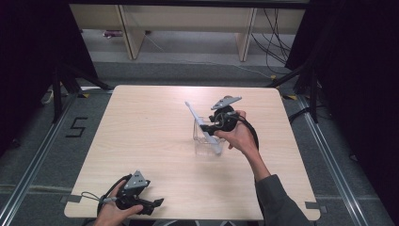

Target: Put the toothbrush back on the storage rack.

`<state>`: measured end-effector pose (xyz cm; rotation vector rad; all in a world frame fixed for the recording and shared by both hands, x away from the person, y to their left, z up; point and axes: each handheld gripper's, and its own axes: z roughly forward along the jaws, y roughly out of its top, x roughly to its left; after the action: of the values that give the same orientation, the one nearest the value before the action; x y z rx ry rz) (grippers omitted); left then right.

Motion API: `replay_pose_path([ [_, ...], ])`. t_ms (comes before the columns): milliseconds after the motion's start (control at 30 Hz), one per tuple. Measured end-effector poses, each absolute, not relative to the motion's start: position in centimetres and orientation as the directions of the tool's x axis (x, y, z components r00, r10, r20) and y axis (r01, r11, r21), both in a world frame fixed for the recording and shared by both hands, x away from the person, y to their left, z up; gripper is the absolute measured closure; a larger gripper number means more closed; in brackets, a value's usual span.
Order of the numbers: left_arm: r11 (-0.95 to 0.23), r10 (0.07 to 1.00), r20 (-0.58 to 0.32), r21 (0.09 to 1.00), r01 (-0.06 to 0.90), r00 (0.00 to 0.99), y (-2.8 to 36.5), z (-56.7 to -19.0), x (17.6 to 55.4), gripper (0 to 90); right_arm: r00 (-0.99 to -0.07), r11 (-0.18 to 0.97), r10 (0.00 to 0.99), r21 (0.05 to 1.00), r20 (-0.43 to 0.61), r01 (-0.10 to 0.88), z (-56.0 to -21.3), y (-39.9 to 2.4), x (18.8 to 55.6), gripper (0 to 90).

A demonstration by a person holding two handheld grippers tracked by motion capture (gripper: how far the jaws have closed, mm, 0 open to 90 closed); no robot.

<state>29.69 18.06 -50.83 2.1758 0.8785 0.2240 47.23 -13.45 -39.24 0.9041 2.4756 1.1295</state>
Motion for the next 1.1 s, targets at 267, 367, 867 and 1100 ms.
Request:
replay_pose_path([
  [267, -0.469, 0.658, -0.113, 0.712, 0.522, 0.745, 18.1, -50.8, 29.7, 14.9, -0.763, 0.476, 0.646, 0.772, 0.018, 0.422, -38.8, -15.2, 45.7, 38.1],
  [367, -0.468, 0.658, -0.114, 0.712, 0.523, 0.744, 18.1, -50.9, 29.7, 14.9, -0.749, 0.459, 0.662, 0.782, 0.016, 0.422, -38.7, -15.8, 45.3, 35.2],
  [867, -0.465, 0.660, -0.116, 0.713, 0.525, 0.743, 18.0, -50.9, 29.7, 14.9, -0.731, 0.420, 0.683, 0.811, 0.013, 0.407, -38.5, -18.7, 43.1, 33.4],
  [1100, -0.451, 0.661, -0.128, 0.720, 0.528, 0.739, 18.0, -50.8, 29.6, 14.9, -0.713, 0.401, 0.702, 0.819, 0.013, 0.410, -38.6, -19.4, 42.5, 32.8],
])
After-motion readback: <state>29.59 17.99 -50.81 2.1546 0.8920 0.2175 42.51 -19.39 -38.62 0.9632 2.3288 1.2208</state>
